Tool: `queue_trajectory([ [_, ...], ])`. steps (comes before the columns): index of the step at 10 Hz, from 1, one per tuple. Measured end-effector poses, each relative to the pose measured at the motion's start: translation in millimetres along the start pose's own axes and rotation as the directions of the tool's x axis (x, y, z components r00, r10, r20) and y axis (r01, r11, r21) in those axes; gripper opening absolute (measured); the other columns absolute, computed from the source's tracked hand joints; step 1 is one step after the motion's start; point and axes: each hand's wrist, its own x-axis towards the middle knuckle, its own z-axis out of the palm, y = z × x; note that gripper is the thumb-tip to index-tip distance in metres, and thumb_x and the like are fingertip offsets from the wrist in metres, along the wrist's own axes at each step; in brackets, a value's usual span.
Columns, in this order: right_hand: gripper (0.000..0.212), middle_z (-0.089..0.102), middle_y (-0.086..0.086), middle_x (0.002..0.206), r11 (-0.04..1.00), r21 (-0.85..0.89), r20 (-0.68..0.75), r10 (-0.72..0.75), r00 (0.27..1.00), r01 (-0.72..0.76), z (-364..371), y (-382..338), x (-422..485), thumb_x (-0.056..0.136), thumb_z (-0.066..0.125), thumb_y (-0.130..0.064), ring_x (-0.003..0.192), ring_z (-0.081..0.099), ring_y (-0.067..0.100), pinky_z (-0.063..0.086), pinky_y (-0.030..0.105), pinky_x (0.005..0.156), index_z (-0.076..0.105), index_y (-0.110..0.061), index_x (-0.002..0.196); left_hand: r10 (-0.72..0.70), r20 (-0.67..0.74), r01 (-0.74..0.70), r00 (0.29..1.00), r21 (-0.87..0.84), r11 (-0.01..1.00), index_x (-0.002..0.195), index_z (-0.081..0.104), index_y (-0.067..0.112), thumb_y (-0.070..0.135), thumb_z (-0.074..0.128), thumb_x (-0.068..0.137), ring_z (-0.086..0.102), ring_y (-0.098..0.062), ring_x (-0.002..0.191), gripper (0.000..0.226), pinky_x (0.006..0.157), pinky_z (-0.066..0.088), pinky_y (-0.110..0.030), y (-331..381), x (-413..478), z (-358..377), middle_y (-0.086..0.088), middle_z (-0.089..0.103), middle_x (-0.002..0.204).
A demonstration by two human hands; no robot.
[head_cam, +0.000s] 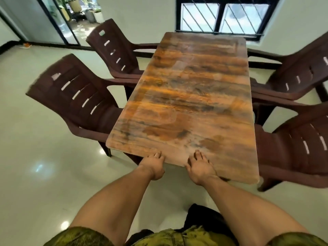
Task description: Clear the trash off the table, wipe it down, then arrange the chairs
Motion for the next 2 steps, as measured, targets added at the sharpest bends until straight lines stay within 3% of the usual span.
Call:
queue_trajectory([
  [2, 0.060, 0.001, 0.007, 0.168, 0.993, 0.067, -0.169, 0.107, 0.980, -0.097, 9, -54, -41, 0.104, 0.024, -0.051, 0.153, 0.003, 0.027, 0.013, 0.050, 0.121, 0.023, -0.022, 0.157, 0.161, -0.082, -0.157, 0.984, 0.057, 0.986, 0.160, 0.012, 0.014, 0.040, 0.039, 0.104, 0.014, -0.032, 0.153, 0.068, 0.122, 0.018, -0.045, -41, -34, 5, -0.009, 0.000, 0.169],
])
